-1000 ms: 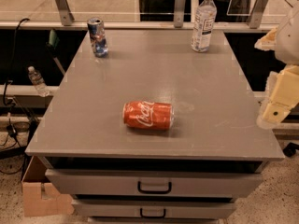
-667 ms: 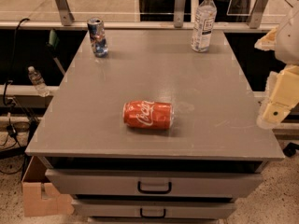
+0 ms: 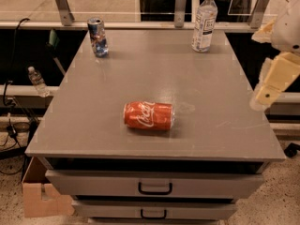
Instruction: Move blue plastic bottle near redbull can
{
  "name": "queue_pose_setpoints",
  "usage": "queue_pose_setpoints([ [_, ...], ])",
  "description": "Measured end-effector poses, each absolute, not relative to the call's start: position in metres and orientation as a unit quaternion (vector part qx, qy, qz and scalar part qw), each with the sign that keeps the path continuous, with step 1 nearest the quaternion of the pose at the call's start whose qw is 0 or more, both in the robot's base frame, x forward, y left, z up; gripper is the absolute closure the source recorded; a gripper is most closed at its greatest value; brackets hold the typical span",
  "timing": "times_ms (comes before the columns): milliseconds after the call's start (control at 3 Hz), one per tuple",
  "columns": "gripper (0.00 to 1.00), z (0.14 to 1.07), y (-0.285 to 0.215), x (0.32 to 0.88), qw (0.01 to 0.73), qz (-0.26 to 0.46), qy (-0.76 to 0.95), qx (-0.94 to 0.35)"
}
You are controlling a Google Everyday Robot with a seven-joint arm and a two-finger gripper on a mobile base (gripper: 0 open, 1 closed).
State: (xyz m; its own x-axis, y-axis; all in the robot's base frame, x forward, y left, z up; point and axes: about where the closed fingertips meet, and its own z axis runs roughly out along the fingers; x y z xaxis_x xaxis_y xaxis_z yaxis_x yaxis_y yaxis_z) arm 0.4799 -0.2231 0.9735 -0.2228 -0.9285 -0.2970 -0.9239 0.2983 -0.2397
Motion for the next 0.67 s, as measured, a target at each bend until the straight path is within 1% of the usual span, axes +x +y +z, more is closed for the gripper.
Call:
queue_pose_setpoints([
  [667, 0.0, 0.953, -0.232, 0.616, 0.281, 0.051, 0.795, -0.536],
])
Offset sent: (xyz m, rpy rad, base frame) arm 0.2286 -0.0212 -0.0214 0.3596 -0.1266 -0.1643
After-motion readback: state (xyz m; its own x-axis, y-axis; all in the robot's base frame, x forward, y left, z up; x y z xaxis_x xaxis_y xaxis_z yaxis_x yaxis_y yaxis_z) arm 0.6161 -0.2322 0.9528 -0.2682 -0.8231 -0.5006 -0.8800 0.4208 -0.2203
